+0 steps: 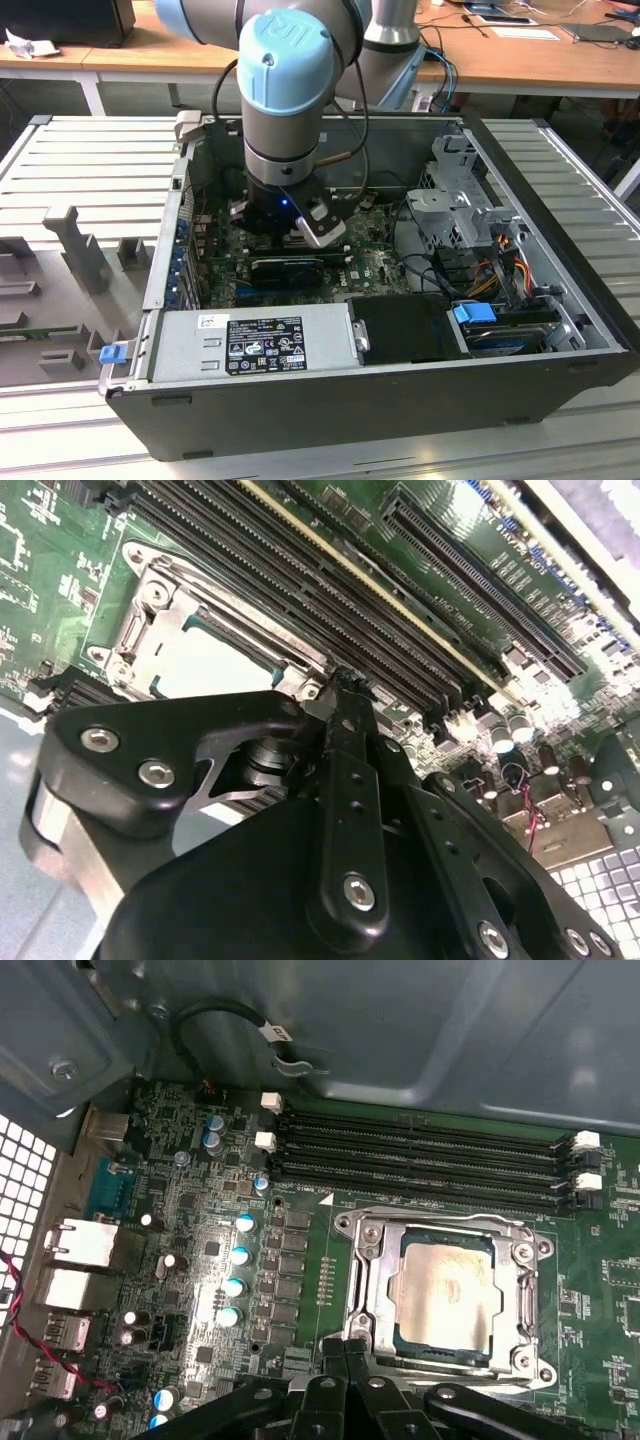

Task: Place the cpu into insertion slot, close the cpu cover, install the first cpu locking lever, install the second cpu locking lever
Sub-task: 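Install the second cpu locking lever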

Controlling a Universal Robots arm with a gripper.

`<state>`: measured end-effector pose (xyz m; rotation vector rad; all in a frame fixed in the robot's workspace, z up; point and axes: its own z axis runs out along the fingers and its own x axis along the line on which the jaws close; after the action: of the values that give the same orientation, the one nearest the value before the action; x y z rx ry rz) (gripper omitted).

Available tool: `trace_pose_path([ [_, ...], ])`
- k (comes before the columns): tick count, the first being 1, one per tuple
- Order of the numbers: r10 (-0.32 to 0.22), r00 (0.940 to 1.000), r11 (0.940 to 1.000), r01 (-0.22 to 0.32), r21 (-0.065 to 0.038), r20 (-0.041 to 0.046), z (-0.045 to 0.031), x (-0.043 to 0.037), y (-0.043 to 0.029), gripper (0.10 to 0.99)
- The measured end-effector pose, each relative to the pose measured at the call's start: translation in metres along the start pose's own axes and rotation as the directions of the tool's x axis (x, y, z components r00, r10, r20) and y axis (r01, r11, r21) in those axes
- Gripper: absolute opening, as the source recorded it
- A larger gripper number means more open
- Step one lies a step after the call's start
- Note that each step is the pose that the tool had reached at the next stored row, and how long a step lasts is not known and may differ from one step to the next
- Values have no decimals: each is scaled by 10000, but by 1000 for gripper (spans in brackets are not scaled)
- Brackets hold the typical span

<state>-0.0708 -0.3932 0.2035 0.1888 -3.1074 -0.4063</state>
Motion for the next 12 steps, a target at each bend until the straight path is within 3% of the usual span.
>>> trace_pose_path([
  [3,2,10000,10000,-2,-61,6,20,5,-9,106],
  [8,-4,10000,9993,6,-377,45,59,14,-21,106],
  [12,-8,10000,9988,11,-490,57,62,26,-25,106],
])
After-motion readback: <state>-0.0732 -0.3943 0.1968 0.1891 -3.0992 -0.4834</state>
